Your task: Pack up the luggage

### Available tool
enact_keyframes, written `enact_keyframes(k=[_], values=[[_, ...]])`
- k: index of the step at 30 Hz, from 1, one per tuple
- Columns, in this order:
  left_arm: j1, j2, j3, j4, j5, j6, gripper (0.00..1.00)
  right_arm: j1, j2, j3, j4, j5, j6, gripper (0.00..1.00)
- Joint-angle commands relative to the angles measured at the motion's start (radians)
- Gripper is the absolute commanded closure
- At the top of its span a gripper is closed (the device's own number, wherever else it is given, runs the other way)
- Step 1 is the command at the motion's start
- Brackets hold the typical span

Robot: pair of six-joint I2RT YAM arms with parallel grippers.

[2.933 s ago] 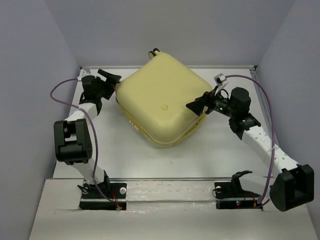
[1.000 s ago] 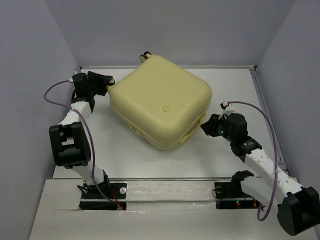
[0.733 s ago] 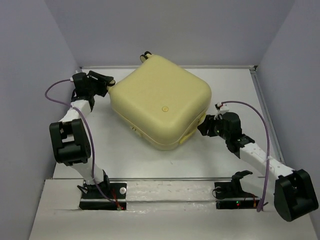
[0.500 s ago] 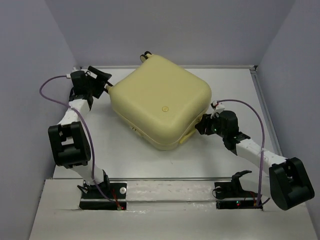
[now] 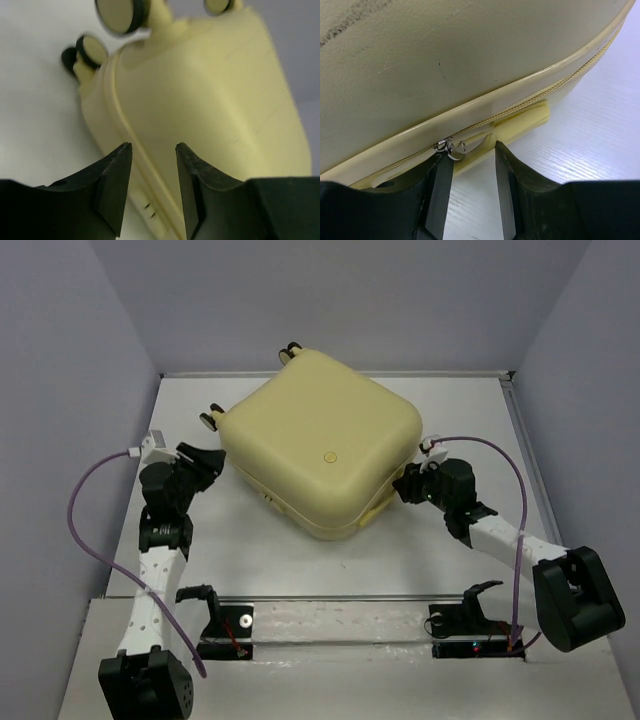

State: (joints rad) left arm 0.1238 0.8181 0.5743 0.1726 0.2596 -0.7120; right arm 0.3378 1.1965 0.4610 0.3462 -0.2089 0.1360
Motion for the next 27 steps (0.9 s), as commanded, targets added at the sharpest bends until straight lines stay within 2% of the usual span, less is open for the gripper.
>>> enact_keyframes(k=[1,3,4,6,7,10,11,14,17,23,26,27], values=[[-0.079,-0.098,-0.170,-0.081,0.110,0.030,0.53,0.003,0.020,0.033,0.158,-0.082,-0.049,0.59],[-0.178,-0.117,-0.201,-0.088,0.084,0.002,0.57,0.003,0.017,0.019,0.203,-0.115,-0.053,0.64],[-0.299,-0.125,-0.224,-0.087,0.060,-0.019,0.58,0.003,0.014,0.015,0.214,-0.121,-0.052,0.65],[-0.424,-0.123,-0.251,-0.058,-0.028,-0.090,0.59,0.003,0.011,-0.005,0.267,-0.133,-0.045,0.72],[-0.522,-0.116,-0.266,-0.051,-0.058,-0.108,0.59,0.003,0.012,-0.011,0.284,-0.139,-0.044,0.73],[-0.622,-0.091,-0.298,0.002,-0.147,-0.167,0.59,0.003,0.026,-0.022,0.323,-0.150,-0.033,0.74],[-0.663,-0.082,-0.304,0.019,-0.163,-0.176,0.59,0.003,0.032,-0.024,0.341,-0.159,-0.027,0.70],[-0.699,-0.028,-0.315,0.082,-0.183,-0.195,0.59,0.003,0.048,-0.038,0.364,-0.184,-0.023,0.58],[-0.728,0.021,-0.312,0.140,-0.171,-0.196,0.59,0.003,0.058,-0.067,0.427,-0.169,-0.013,0.57],[-0.788,0.058,-0.278,0.160,-0.223,-0.175,0.59,0.003,0.115,-0.067,0.514,-0.153,-0.013,0.61],[-0.805,0.064,-0.272,0.168,-0.229,-0.175,0.59,0.003,0.135,-0.064,0.575,-0.153,-0.015,0.67],[-0.811,0.065,-0.272,0.171,-0.237,-0.175,0.59,0.003,0.138,-0.065,0.585,-0.155,-0.010,0.72]])
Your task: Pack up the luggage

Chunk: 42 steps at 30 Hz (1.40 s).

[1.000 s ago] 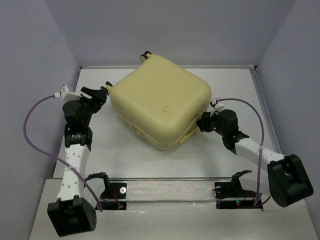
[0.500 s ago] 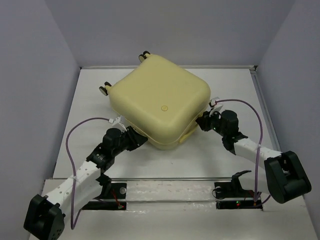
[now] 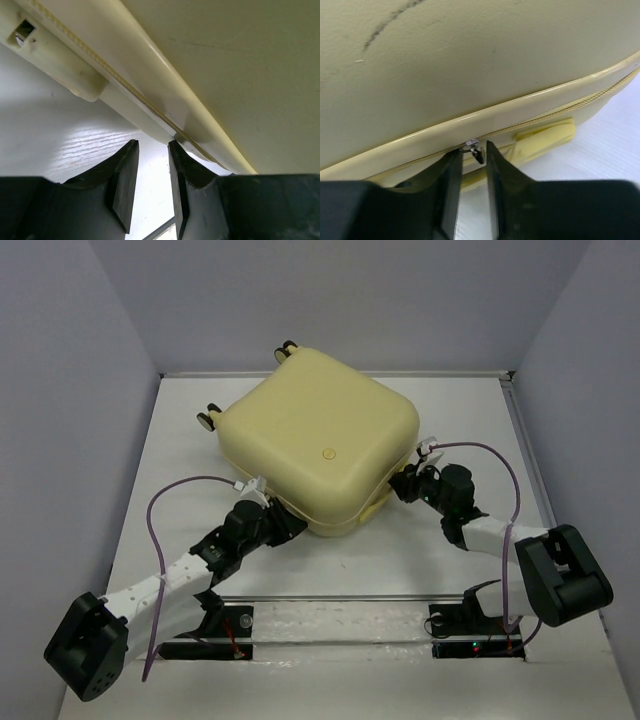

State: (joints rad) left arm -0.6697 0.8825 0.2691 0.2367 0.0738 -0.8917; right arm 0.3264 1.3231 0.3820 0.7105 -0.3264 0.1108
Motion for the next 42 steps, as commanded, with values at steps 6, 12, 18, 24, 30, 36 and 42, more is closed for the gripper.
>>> enact_keyframes(k=[6,12,18,24,30,36,42], values=[[-0.062,0.027,0.038,0.189,-0.058,-0.012,0.59,0.014,0.001,0.014,0.212,-0.104,0.073,0.93],[-0.076,0.127,0.093,0.291,-0.101,0.003,0.59,0.190,-0.151,-0.003,-0.142,-0.018,0.153,0.93],[-0.074,0.254,0.189,0.407,-0.134,0.039,0.59,0.567,-0.277,-0.008,-0.543,0.234,0.309,0.93],[-0.076,0.371,0.277,0.461,-0.126,0.034,0.59,0.974,-0.273,0.072,-0.701,0.367,0.438,0.93],[-0.077,0.443,0.373,0.463,-0.106,0.043,0.60,1.169,-0.017,0.340,-0.672,0.531,0.428,0.93],[-0.082,0.420,0.349,0.443,-0.109,0.054,0.59,1.119,-0.001,0.361,-0.507,0.889,0.452,0.93],[0.129,0.189,0.357,0.100,-0.038,0.141,0.25,1.017,-0.091,0.216,-0.427,0.753,0.468,0.93]])
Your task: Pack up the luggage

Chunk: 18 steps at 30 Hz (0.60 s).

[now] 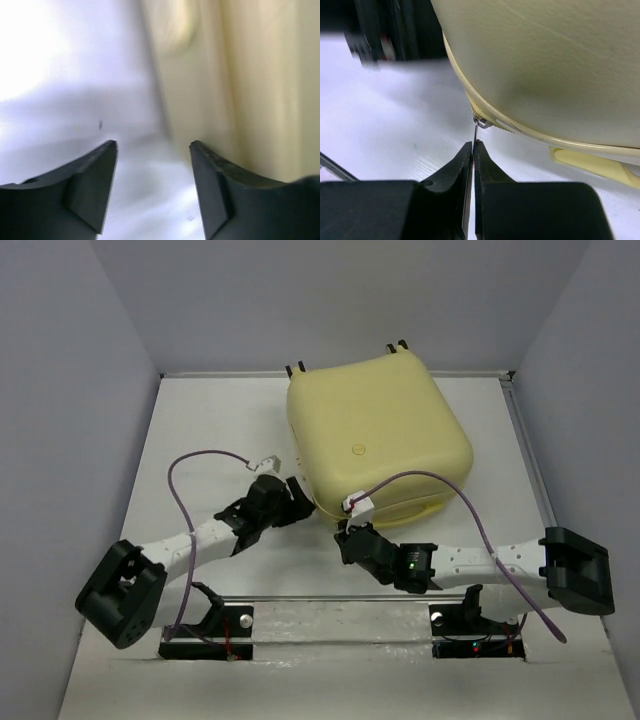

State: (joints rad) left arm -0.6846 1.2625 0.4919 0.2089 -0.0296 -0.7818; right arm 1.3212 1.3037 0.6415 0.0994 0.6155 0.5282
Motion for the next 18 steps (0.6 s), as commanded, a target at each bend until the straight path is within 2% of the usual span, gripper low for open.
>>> enact_keyframes(k=[1,4,6,7,10,16,18], values=[[0.254,-0.256,0.142,0.106,0.092,0.039,0.18,0.023,-0.089,-0.058,0.184,-0.216,0.052,0.93],[0.393,-0.290,0.213,0.006,0.155,0.075,0.09,0.023,-0.159,-0.118,0.181,-0.275,0.047,0.93],[0.468,-0.211,0.333,-0.018,0.229,0.079,0.02,0.023,-0.193,-0.140,0.166,-0.295,0.033,0.93],[0.483,-0.166,0.377,-0.022,0.255,0.079,0.01,0.023,-0.220,-0.146,0.157,-0.315,0.023,0.93],[0.511,0.117,0.633,-0.031,0.347,0.061,0.01,0.023,-0.257,-0.146,0.102,-0.344,0.006,0.93],[0.520,0.458,0.952,-0.098,0.402,0.036,0.01,0.023,-0.287,-0.158,0.049,-0.385,0.003,0.93],[0.520,0.521,1.010,-0.108,0.418,0.027,0.01,0.023,-0.296,-0.166,0.046,-0.393,0.001,0.93]])
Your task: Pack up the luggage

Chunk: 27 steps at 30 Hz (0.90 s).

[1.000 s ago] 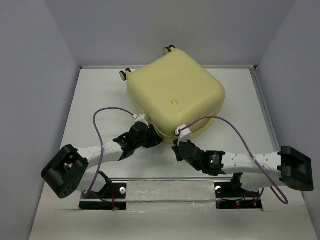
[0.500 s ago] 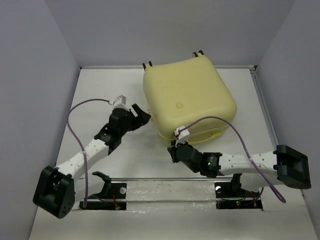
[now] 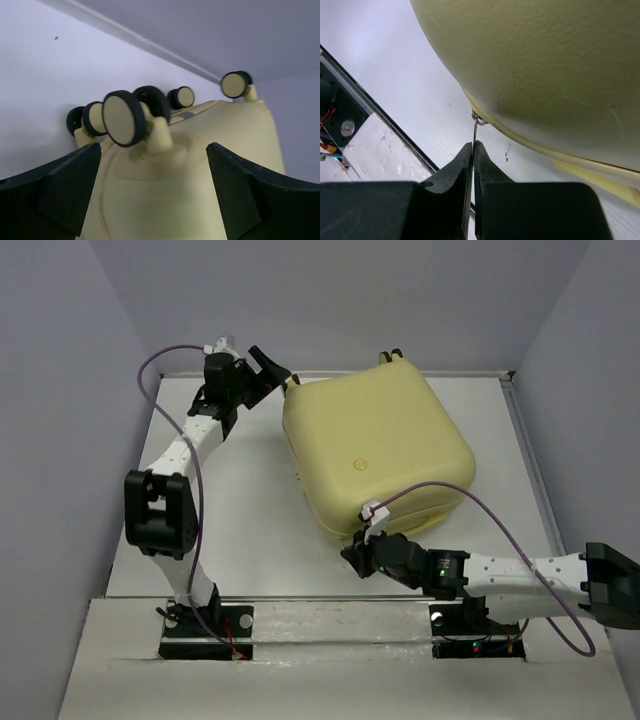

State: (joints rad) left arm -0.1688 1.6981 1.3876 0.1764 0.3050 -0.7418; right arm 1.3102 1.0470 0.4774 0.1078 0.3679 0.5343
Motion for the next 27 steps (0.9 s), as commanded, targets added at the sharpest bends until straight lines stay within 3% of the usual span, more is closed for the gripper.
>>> enact_keyframes(k=[1,5,13,27], values=[[0.005,0.144,0.170,-0.096,0.098,-0.016,0.01,0.034,-0.042,-0.003,0.038,-0.155,-0.004,0.93],[0.003,0.237,0.257,-0.092,0.115,-0.050,0.01,0.034,-0.039,-0.008,0.038,-0.169,0.000,0.93],[-0.011,0.345,0.287,0.046,0.193,-0.174,0.01,0.034,-0.019,-0.013,0.038,-0.150,0.007,0.93],[-0.040,0.506,0.511,0.055,0.253,-0.346,0.02,0.034,0.024,-0.008,0.027,-0.147,0.015,0.93]])
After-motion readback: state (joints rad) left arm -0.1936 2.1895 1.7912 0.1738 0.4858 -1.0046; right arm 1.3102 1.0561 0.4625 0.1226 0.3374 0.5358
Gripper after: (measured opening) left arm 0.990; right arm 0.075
